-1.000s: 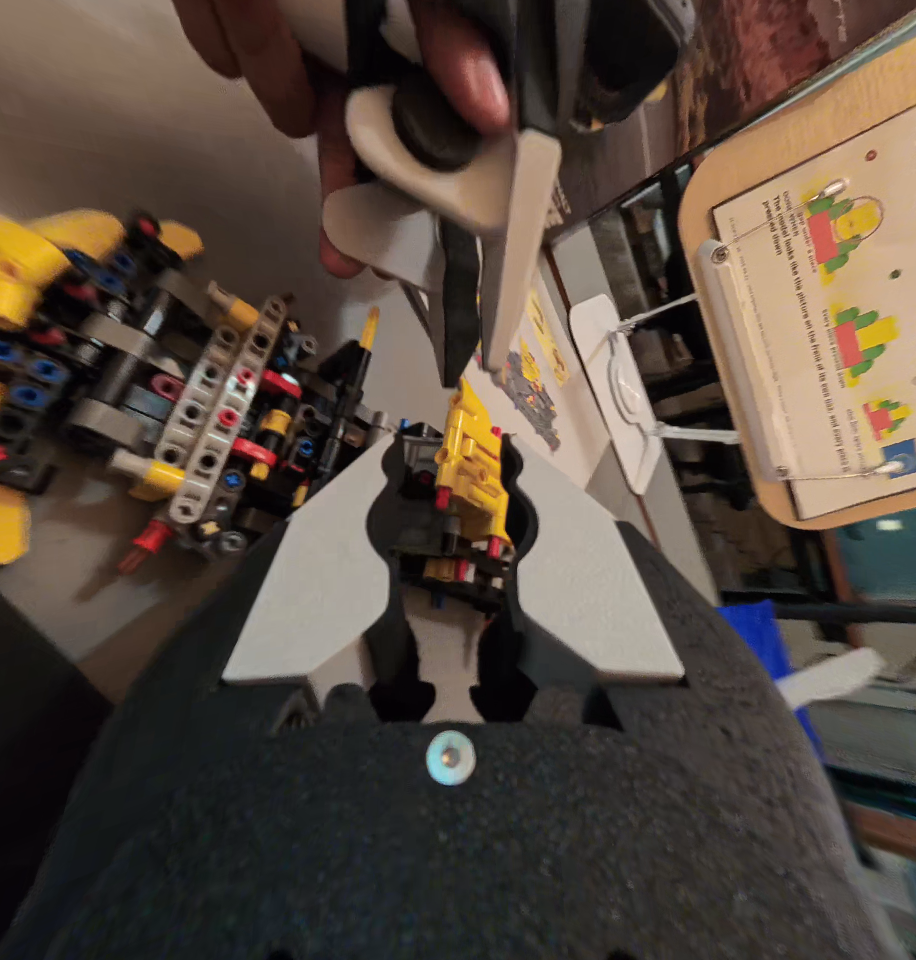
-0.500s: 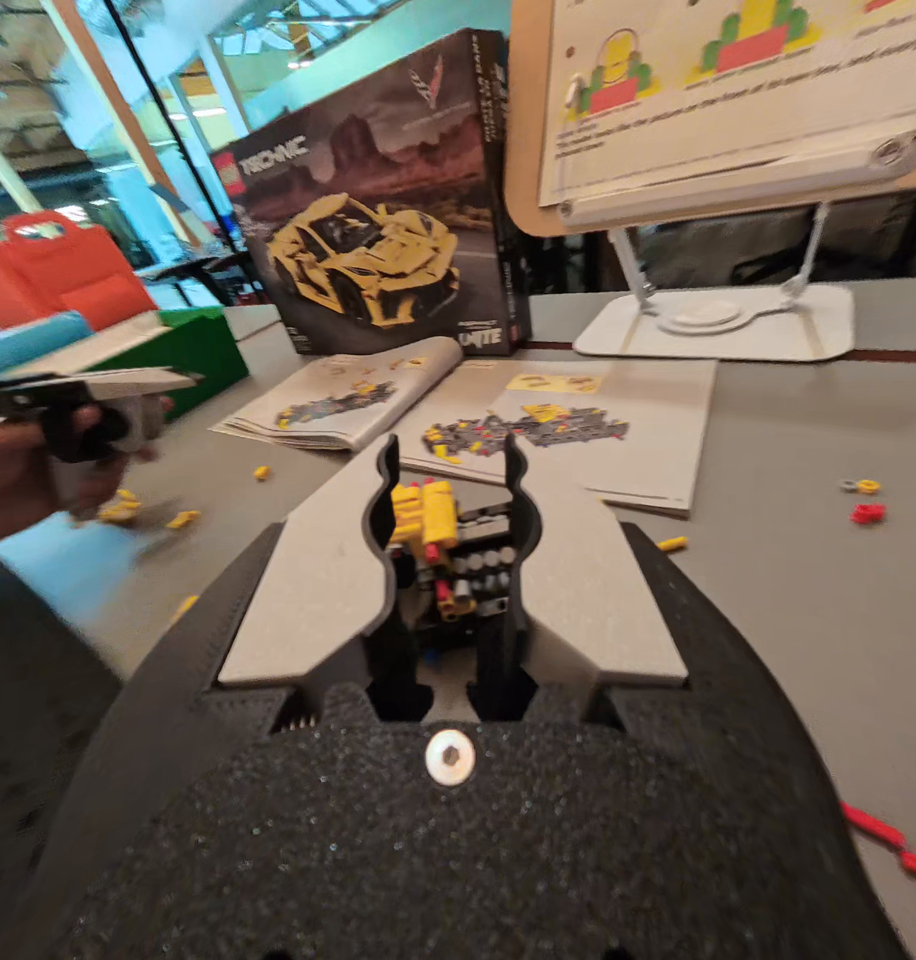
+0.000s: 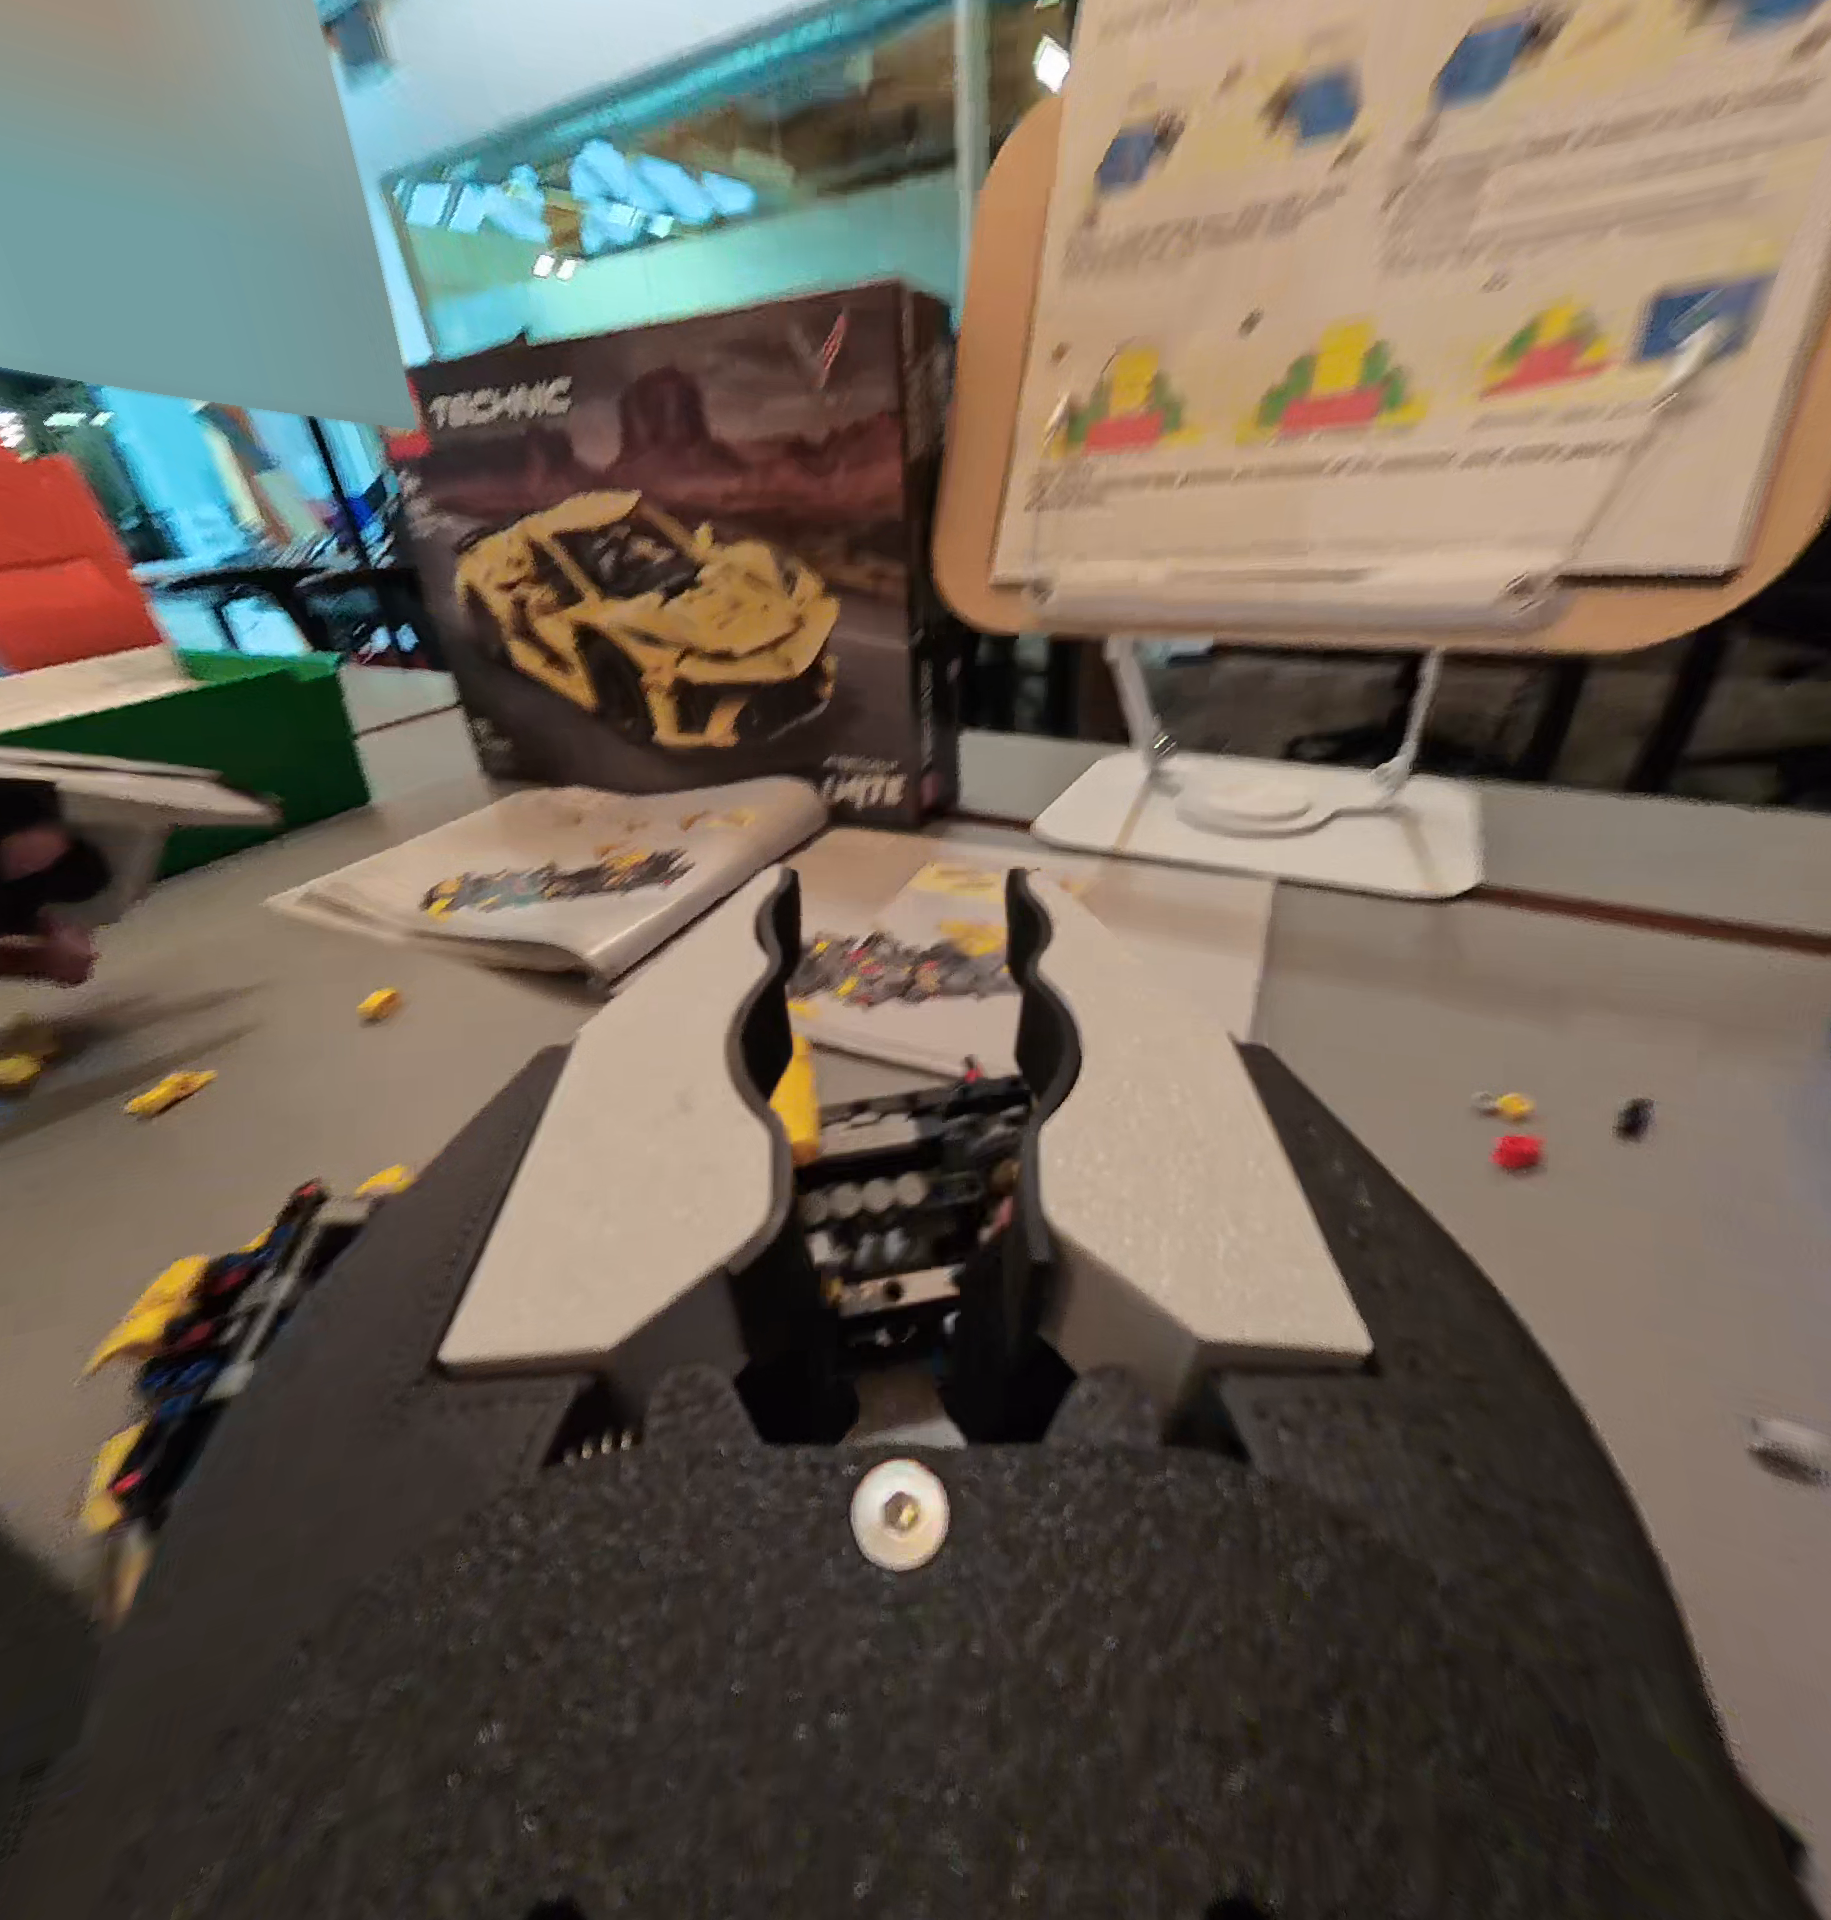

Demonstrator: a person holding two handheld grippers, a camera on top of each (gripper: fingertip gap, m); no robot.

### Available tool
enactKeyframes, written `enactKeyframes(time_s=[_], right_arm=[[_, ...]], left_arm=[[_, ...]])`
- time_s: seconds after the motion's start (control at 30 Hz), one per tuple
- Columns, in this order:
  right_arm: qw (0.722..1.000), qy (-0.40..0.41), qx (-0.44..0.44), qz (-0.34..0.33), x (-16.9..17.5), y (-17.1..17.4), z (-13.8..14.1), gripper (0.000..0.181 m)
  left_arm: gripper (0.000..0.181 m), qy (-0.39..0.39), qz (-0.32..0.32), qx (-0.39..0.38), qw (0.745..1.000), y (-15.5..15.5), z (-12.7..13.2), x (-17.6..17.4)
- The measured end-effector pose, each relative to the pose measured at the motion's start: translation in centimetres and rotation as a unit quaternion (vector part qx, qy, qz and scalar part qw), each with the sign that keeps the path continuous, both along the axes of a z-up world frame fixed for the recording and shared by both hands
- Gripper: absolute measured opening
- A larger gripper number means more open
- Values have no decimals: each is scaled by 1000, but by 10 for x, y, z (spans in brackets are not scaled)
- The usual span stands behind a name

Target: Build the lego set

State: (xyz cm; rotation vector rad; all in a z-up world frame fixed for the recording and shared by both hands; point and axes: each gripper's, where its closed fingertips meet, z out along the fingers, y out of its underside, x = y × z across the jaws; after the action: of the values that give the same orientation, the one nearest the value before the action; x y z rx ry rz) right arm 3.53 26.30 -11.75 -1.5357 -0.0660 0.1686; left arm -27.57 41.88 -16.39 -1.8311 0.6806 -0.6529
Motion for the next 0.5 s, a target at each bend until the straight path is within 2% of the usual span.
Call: enactKeyframes(time_s=[0.07, 0.2, 0.3, 0.43, 0.5], right_arm=[[1000, 12, 17, -12, 8, 1, 4, 46], [1000, 11, -18, -11, 12, 9, -7, 55], [999, -4, -48, -18, 14, 13, -16, 48], [991, 45, -125, -1, 15, 14, -35, 42], [987, 84, -132, 20, 12, 13, -36, 42]], left_arm=[[36, 14, 3, 25, 1000, 1, 2, -1], [43, 22, -1, 51, 998, 1, 6, 4], [44, 16, -17, 31, 999, -2, 4, 10], [44, 14, -25, -4, 1000, -6, -1, 14], [43, 33, -18, -24, 999, -4, -9, 11]])
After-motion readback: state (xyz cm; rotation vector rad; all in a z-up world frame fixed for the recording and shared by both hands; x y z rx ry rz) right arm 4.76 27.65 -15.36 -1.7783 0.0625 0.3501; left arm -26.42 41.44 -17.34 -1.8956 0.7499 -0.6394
